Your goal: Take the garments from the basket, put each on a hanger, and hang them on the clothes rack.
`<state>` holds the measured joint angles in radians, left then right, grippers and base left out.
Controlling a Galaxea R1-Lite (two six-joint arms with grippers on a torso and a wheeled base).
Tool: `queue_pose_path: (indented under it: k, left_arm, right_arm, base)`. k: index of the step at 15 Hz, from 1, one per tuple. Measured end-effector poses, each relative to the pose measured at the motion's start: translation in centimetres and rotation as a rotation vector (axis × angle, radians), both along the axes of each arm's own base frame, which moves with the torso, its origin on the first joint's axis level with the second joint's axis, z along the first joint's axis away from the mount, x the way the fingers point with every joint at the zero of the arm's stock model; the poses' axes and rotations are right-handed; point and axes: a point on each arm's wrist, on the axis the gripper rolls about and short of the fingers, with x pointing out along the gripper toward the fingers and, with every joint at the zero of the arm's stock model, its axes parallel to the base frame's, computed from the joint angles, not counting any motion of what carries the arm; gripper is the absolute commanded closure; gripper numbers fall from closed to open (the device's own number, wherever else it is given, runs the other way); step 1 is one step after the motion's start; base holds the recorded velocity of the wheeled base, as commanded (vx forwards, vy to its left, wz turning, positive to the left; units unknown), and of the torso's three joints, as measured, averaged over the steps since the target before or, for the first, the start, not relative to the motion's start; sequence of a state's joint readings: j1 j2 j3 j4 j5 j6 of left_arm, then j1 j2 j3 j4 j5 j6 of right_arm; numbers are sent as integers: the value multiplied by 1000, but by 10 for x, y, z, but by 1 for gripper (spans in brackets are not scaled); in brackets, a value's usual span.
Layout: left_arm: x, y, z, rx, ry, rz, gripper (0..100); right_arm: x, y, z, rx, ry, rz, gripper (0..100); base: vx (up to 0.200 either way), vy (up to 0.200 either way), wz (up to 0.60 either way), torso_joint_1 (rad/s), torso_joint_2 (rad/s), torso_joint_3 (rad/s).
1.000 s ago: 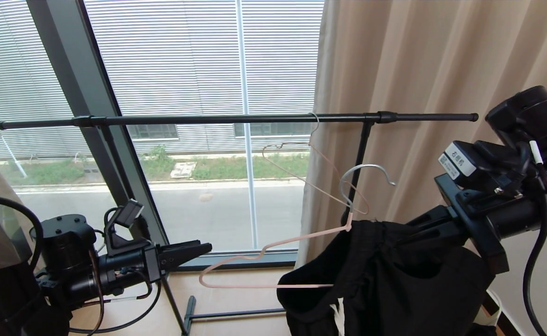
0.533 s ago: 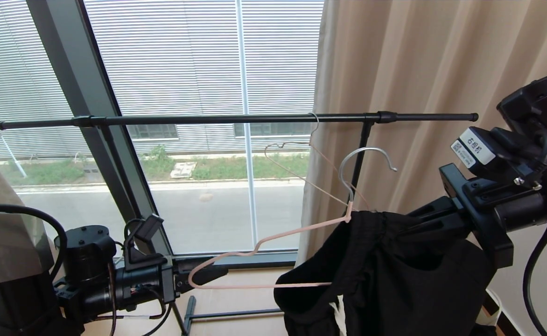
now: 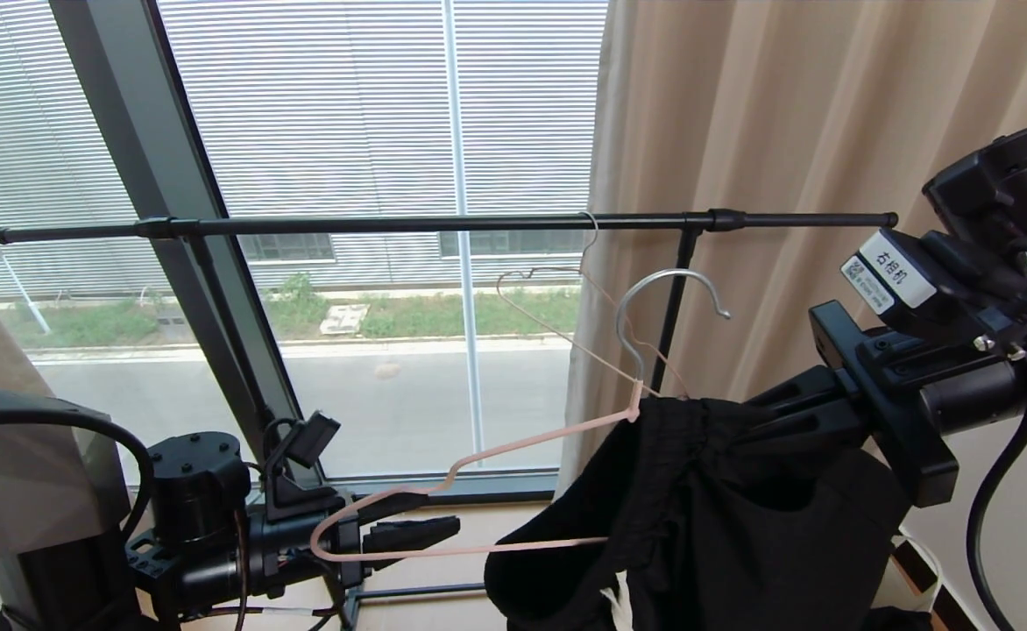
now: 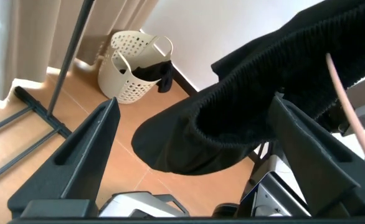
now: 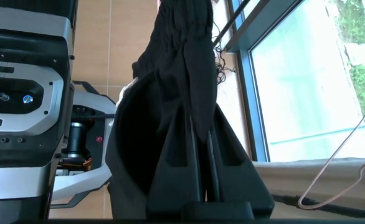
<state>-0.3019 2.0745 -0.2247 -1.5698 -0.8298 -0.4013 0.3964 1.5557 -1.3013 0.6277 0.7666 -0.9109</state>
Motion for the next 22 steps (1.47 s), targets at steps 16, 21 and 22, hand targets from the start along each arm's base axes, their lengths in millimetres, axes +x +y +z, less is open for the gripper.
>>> queue_pose_path:
  k: [16,21,22]
  left_arm:
    - [-15,-41,-22,175,-74,29,100]
    - [-11,-38,-23,175,-73,44,100]
    - [-8,-35,-22,172,-77,61,100]
  right_arm:
    - [-13,8,11,45,-32,53,100]
    - [-13,8,10,49,-29,45,100]
    - [-12,6,10,48,-27,37,100]
  base:
    - [0,0,0,0,0,0]
    - [0,0,0,0,0,0]
    - [0,0,0,0,0,0]
